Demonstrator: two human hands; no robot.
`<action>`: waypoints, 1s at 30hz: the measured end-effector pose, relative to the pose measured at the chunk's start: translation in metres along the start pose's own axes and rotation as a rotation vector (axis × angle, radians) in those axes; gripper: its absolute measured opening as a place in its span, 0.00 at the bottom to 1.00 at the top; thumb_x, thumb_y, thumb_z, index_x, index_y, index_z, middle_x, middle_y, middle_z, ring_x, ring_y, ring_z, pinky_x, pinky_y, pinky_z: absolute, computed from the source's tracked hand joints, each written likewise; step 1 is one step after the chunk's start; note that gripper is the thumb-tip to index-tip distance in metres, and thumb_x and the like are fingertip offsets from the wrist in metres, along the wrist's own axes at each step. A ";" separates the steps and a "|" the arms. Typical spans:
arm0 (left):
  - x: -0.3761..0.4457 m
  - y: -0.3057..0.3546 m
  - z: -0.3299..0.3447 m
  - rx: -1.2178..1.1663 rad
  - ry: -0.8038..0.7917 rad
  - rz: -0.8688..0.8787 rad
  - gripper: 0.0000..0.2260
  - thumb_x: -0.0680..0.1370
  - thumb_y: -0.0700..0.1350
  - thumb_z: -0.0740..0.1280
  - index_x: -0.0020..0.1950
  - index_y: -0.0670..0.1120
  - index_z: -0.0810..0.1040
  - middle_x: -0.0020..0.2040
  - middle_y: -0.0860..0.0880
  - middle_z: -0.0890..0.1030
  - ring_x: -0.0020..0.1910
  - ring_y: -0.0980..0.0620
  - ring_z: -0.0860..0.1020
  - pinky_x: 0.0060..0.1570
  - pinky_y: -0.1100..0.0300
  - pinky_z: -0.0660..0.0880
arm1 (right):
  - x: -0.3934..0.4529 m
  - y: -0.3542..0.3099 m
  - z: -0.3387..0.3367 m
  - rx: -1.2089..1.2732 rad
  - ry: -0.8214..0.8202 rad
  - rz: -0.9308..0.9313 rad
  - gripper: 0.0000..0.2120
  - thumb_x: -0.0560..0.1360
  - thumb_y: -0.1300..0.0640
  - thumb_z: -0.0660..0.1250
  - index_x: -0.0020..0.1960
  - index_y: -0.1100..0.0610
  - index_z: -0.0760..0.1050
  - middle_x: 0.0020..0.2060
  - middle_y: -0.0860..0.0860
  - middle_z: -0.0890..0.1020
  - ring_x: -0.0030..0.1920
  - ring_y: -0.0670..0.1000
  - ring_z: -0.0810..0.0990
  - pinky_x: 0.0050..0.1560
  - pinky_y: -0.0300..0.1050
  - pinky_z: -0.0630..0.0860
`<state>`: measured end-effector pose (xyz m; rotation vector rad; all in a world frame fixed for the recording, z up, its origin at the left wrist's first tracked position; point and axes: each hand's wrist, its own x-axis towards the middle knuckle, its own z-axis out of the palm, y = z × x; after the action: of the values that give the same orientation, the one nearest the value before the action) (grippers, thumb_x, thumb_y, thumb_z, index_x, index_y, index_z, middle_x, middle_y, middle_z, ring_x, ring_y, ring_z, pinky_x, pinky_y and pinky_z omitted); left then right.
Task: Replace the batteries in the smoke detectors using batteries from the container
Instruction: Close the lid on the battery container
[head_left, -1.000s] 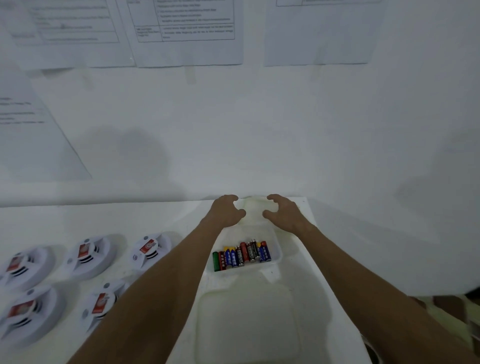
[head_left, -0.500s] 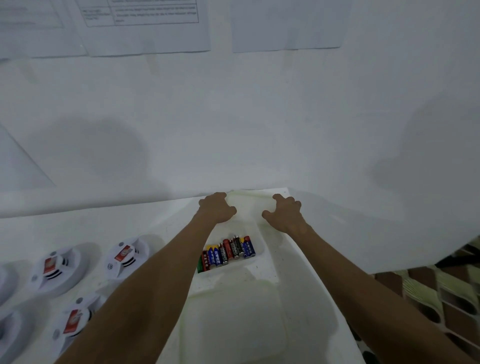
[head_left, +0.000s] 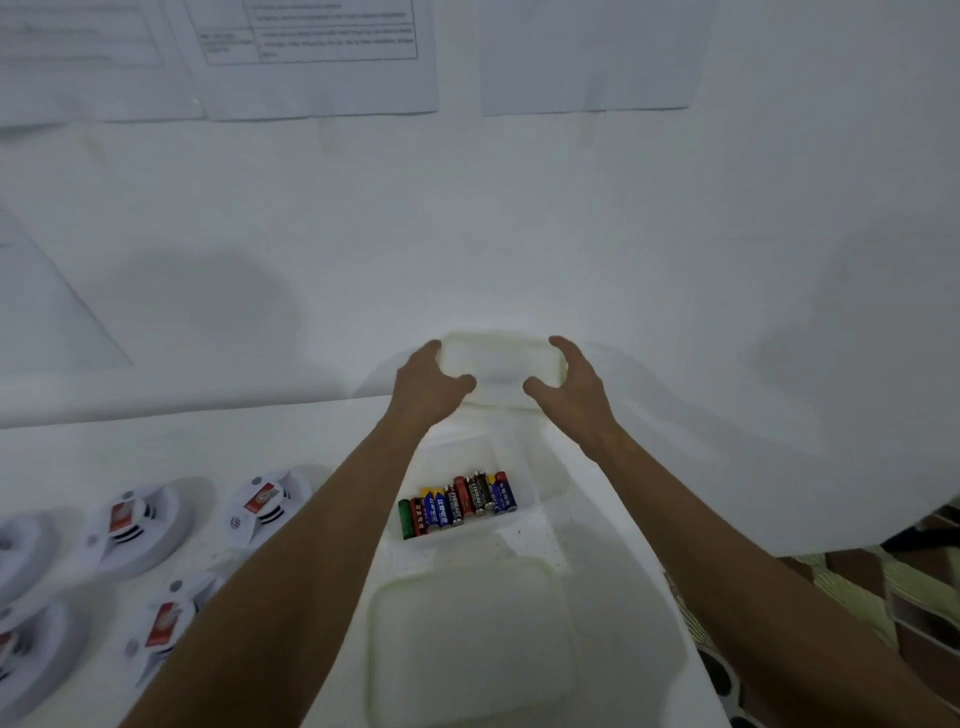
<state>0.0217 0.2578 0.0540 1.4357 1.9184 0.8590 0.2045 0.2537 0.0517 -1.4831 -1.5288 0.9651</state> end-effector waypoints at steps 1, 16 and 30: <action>-0.010 0.002 -0.011 0.009 0.047 0.027 0.36 0.75 0.51 0.71 0.78 0.45 0.59 0.75 0.45 0.66 0.72 0.46 0.66 0.70 0.50 0.66 | -0.006 -0.007 0.000 0.002 -0.013 -0.052 0.32 0.76 0.58 0.69 0.77 0.52 0.61 0.73 0.50 0.68 0.71 0.48 0.66 0.64 0.39 0.65; -0.149 -0.049 -0.019 0.244 0.077 -0.152 0.21 0.77 0.55 0.65 0.62 0.41 0.70 0.60 0.44 0.77 0.52 0.49 0.73 0.47 0.61 0.65 | -0.094 0.010 0.015 -0.143 -0.264 -0.141 0.33 0.76 0.57 0.70 0.77 0.51 0.60 0.59 0.48 0.75 0.50 0.35 0.75 0.45 0.18 0.65; -0.149 -0.043 -0.021 0.167 0.030 -0.159 0.27 0.77 0.52 0.67 0.71 0.40 0.65 0.67 0.44 0.73 0.59 0.47 0.73 0.46 0.63 0.63 | -0.096 0.032 0.022 0.075 -0.297 -0.036 0.37 0.75 0.53 0.71 0.78 0.45 0.56 0.72 0.42 0.65 0.67 0.38 0.62 0.66 0.39 0.63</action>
<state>0.0174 0.1017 0.0446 1.3472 2.1366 0.6635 0.1990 0.1584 0.0110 -1.2981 -1.7002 1.2503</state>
